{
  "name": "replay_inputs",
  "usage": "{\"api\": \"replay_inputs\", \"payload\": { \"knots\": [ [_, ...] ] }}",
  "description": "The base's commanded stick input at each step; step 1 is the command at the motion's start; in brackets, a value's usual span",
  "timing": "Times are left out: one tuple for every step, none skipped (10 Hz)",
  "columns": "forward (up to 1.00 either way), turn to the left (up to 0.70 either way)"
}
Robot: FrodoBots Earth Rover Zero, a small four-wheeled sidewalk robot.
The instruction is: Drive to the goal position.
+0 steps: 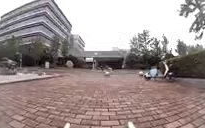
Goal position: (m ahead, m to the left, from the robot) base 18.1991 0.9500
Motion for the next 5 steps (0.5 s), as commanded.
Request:
{"api": "replay_inputs", "payload": {
  "knots": [
    [0.45, 0.00],
    [0.45, 0.00],
    [0.45, 0.00],
    [0.45, 0.00],
    [0.45, 0.00]
  ]
}}
